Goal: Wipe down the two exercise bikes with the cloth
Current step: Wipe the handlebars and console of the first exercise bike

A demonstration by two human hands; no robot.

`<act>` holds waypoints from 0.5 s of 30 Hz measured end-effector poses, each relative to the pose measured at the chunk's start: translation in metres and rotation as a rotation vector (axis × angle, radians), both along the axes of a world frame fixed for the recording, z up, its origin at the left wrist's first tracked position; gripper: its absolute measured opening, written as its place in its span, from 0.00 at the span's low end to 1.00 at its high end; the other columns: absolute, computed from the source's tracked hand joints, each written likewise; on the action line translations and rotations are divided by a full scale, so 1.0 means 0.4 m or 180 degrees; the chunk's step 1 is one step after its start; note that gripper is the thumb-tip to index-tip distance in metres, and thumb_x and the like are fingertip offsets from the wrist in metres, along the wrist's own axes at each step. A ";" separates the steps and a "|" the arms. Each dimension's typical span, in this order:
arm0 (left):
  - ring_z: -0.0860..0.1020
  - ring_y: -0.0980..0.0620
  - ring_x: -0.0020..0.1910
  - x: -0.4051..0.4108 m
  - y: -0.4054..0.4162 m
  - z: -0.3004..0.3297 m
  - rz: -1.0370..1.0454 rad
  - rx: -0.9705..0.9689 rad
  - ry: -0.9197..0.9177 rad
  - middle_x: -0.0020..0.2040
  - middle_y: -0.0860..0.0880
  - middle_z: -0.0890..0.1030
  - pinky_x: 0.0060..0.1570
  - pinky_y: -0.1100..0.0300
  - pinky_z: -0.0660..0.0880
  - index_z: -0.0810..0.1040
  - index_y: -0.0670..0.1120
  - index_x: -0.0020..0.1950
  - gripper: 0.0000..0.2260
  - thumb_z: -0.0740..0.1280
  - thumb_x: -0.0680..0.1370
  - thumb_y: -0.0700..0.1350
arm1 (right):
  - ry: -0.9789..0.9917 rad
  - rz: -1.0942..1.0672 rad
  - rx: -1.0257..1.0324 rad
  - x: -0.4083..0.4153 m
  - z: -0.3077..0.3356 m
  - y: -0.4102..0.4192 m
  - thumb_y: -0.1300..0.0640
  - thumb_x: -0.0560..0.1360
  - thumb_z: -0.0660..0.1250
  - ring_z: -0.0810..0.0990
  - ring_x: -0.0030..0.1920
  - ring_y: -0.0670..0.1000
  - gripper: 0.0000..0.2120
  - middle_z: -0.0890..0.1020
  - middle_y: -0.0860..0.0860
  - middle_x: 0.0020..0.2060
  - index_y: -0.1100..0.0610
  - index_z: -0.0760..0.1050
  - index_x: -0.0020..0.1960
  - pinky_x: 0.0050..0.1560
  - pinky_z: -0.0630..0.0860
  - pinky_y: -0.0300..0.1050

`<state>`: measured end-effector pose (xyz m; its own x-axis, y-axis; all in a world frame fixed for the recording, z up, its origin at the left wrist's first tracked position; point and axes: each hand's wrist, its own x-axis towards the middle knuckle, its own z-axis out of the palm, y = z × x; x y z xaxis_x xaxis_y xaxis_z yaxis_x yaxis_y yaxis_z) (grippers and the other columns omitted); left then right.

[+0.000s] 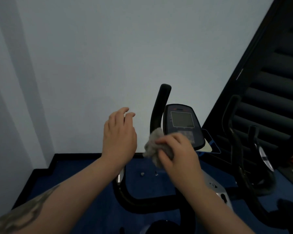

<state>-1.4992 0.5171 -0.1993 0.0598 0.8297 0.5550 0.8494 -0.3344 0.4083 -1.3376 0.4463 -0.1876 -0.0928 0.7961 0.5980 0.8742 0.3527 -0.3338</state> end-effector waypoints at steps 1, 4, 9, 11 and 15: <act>0.65 0.43 0.69 -0.001 0.000 0.001 0.0008 -0.0015 -0.0007 0.72 0.43 0.68 0.66 0.49 0.65 0.72 0.42 0.68 0.18 0.64 0.77 0.37 | -0.0178 0.0014 0.0041 -0.017 0.016 0.021 0.58 0.71 0.71 0.73 0.51 0.48 0.09 0.75 0.47 0.49 0.51 0.79 0.50 0.46 0.72 0.42; 0.64 0.44 0.70 -0.002 0.001 0.004 0.0020 -0.0006 0.0004 0.72 0.44 0.67 0.66 0.49 0.63 0.70 0.43 0.69 0.18 0.63 0.78 0.39 | -0.1283 -0.0132 -0.0110 -0.049 0.035 0.067 0.51 0.71 0.72 0.71 0.53 0.54 0.09 0.74 0.52 0.55 0.53 0.79 0.49 0.45 0.69 0.46; 0.66 0.44 0.69 -0.004 -0.003 -0.004 0.0036 0.0055 -0.0035 0.71 0.44 0.68 0.66 0.50 0.64 0.71 0.42 0.68 0.18 0.63 0.77 0.38 | -0.1677 0.0157 -0.0301 -0.003 0.020 0.018 0.58 0.64 0.76 0.75 0.42 0.53 0.10 0.74 0.55 0.50 0.56 0.77 0.42 0.31 0.63 0.40; 0.67 0.44 0.68 -0.003 -0.002 -0.007 0.0032 0.0071 -0.0057 0.70 0.44 0.69 0.65 0.51 0.64 0.71 0.42 0.68 0.18 0.63 0.77 0.37 | -0.1633 0.0331 -0.0301 0.024 0.015 -0.007 0.55 0.66 0.73 0.73 0.39 0.50 0.07 0.71 0.52 0.49 0.54 0.77 0.41 0.29 0.62 0.38; 0.68 0.43 0.68 -0.004 0.005 -0.007 0.0048 0.0138 -0.0108 0.70 0.44 0.70 0.64 0.51 0.65 0.72 0.42 0.67 0.18 0.64 0.76 0.37 | -0.1811 0.0444 -0.0125 0.012 0.040 0.043 0.51 0.70 0.71 0.73 0.43 0.51 0.06 0.72 0.52 0.50 0.53 0.80 0.43 0.33 0.66 0.40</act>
<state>-1.5007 0.5192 -0.2019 0.0281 0.8055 0.5920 0.8403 -0.3397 0.4224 -1.3330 0.4634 -0.1715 -0.4960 0.7739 0.3938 0.8660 0.4741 0.1592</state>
